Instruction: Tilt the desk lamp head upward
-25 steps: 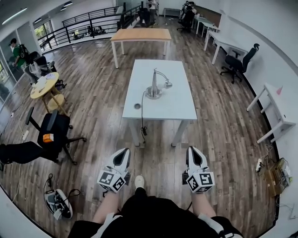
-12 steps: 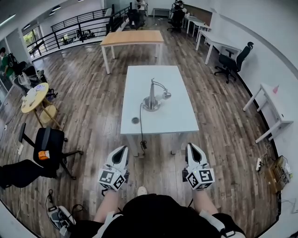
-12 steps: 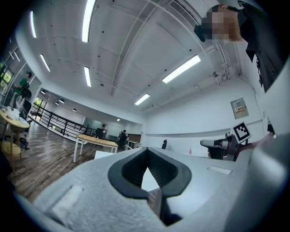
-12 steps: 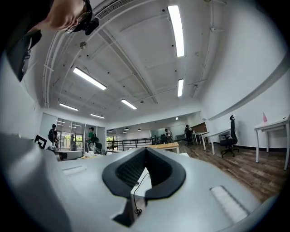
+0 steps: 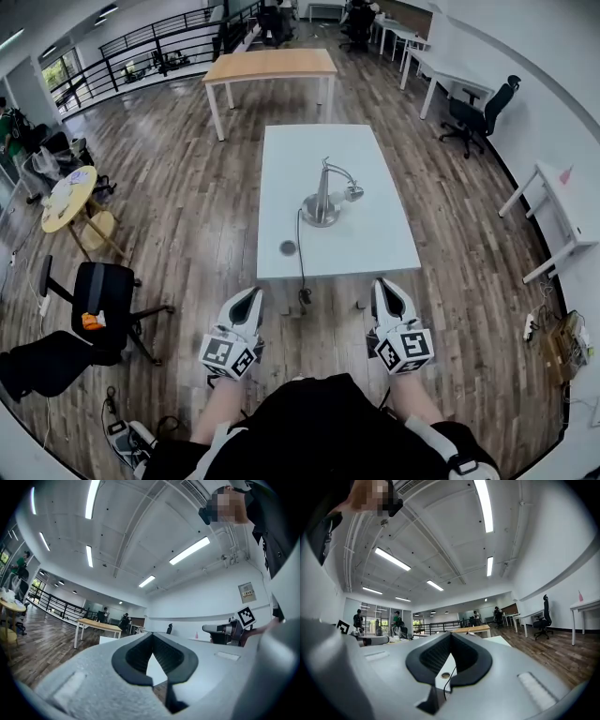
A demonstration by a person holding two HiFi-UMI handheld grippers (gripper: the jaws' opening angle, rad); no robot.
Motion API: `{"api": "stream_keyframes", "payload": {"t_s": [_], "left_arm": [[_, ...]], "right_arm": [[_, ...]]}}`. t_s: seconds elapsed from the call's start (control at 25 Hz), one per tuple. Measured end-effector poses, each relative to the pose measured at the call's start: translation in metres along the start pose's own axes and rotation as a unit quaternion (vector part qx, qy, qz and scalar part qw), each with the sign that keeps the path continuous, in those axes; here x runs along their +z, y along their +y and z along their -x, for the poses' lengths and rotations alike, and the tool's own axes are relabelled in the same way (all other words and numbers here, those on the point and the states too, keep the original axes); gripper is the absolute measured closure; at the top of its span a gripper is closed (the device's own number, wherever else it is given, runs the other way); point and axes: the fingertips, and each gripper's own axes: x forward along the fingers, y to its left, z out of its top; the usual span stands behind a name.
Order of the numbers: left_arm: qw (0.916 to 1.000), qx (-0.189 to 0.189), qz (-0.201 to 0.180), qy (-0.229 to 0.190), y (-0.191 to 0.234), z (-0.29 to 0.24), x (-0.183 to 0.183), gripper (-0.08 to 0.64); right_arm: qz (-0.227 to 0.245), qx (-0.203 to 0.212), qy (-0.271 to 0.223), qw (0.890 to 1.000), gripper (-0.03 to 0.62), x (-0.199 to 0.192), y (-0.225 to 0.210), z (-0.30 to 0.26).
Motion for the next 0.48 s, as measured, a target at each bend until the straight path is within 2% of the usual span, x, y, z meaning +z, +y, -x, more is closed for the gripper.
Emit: {"api": "stream_keyframes", "payload": {"t_s": [0.28,0.48], "left_arm": [[0.9999,-0.011,0.003,0.004,0.015,-0.030,-0.007,0.560],[0.9999,-0.008,0.001,-0.007,0.025,-0.067,-0.004,0.560]], "right_arm": [[-0.006,-0.011,0.007,1.000,0.591,-0.007,-0.020,-0.029],[-0.012,-0.005,0.012,1.000,0.591,-0.009,-0.050,-0.066]]}}
